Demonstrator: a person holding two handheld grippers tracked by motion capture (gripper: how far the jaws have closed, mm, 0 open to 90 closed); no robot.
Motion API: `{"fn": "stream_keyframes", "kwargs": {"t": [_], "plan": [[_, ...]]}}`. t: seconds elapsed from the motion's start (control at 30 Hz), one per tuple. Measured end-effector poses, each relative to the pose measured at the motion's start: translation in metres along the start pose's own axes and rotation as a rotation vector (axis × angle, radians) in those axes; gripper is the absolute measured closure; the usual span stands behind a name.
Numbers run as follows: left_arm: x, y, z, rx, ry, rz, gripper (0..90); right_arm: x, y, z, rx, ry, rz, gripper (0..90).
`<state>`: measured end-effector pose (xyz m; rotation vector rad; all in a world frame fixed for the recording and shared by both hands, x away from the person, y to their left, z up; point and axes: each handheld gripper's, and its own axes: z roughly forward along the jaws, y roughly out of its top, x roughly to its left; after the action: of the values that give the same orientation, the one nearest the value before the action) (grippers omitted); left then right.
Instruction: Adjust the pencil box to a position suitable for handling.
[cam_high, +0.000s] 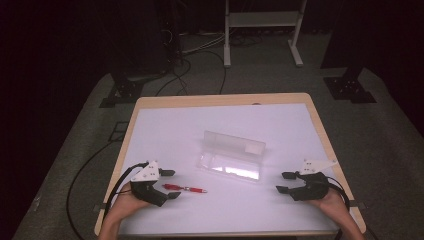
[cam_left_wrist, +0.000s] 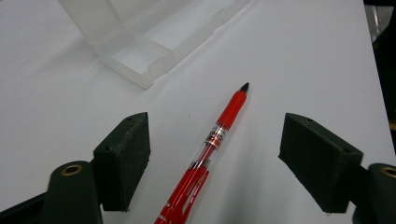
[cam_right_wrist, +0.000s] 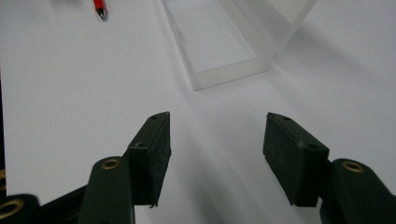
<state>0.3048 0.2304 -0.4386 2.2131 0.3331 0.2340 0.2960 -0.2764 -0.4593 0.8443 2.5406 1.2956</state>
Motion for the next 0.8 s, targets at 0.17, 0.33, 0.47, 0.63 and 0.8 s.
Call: {"fn": "stream_keyframes", "kwargs": {"t": [0.17,0.33,0.47,0.63,0.8], "plan": [[0.002,0.008,0.006,0.03,-0.027,0.035,30.1,0.0,-0.002,-0.003,-0.008,-0.005,0.004,40.0],[0.005,0.011,0.013,0.06,-0.057,0.072,38.2,0.0,-0.004,-0.005,-0.01,-0.007,0.007,39.9],[0.006,0.012,0.019,0.086,-0.08,0.092,44.8,0.0,-0.006,-0.004,-0.009,-0.004,0.01,38.8],[0.01,0.01,0.027,0.12,-0.095,0.106,50.3,-0.001,-0.007,-0.004,-0.011,-0.005,0.009,38.8],[0.012,0.008,0.032,0.133,-0.112,0.109,56.2,-0.002,-0.007,-0.004,-0.017,-0.004,0.014,38.7]]}}
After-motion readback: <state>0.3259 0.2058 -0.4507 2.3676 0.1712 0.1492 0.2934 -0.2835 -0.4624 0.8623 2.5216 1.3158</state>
